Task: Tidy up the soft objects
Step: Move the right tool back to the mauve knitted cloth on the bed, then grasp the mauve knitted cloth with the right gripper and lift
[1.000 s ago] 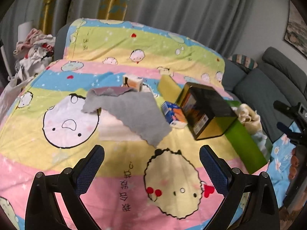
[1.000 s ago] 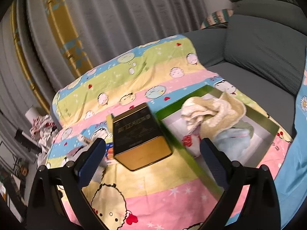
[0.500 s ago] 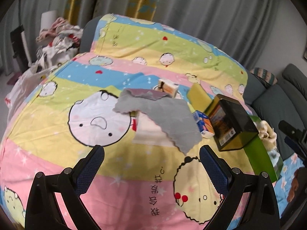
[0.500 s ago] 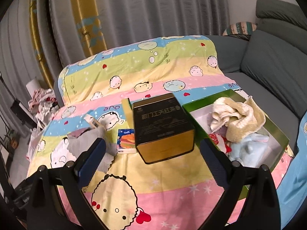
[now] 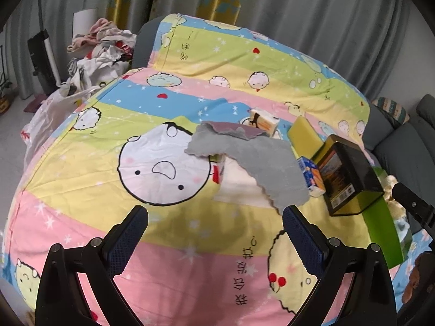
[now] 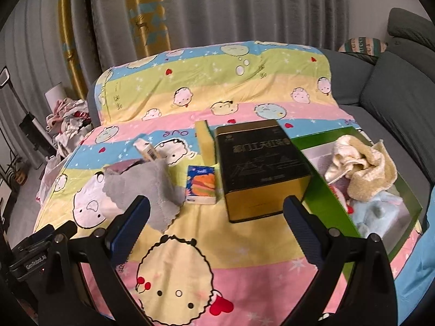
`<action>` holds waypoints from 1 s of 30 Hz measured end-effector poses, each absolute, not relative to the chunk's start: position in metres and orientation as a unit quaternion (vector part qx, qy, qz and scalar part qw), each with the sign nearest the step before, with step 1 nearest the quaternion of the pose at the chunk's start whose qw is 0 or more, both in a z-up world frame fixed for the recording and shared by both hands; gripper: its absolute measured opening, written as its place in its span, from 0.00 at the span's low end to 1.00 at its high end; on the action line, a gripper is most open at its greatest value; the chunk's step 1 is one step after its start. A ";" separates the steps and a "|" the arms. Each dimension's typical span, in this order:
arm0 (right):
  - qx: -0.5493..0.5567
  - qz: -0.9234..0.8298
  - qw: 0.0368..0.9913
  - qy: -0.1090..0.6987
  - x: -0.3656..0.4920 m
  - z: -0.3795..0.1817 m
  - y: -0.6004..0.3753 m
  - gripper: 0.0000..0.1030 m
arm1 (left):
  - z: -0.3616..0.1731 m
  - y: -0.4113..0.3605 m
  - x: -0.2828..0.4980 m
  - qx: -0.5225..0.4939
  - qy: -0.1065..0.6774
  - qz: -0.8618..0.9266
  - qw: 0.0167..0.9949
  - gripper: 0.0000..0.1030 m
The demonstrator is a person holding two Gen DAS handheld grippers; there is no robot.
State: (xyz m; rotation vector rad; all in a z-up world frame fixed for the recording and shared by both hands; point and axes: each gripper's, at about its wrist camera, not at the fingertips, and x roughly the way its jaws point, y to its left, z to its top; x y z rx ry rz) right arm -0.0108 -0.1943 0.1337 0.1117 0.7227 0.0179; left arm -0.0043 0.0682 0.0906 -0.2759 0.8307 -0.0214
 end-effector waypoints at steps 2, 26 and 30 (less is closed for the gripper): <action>0.058 0.021 0.932 0.358 -0.009 0.131 -0.190 0.96 | 0.087 0.070 -0.002 -0.128 0.410 -0.004 0.903 0.96; 0.071 0.162 0.869 0.463 0.141 0.097 -0.030 0.90 | 0.087 0.132 0.005 -0.168 0.432 0.079 0.883 0.96; -0.005 0.140 0.861 0.489 0.170 0.081 0.000 0.89 | 0.086 0.141 0.005 -0.186 0.435 0.069 0.878 0.96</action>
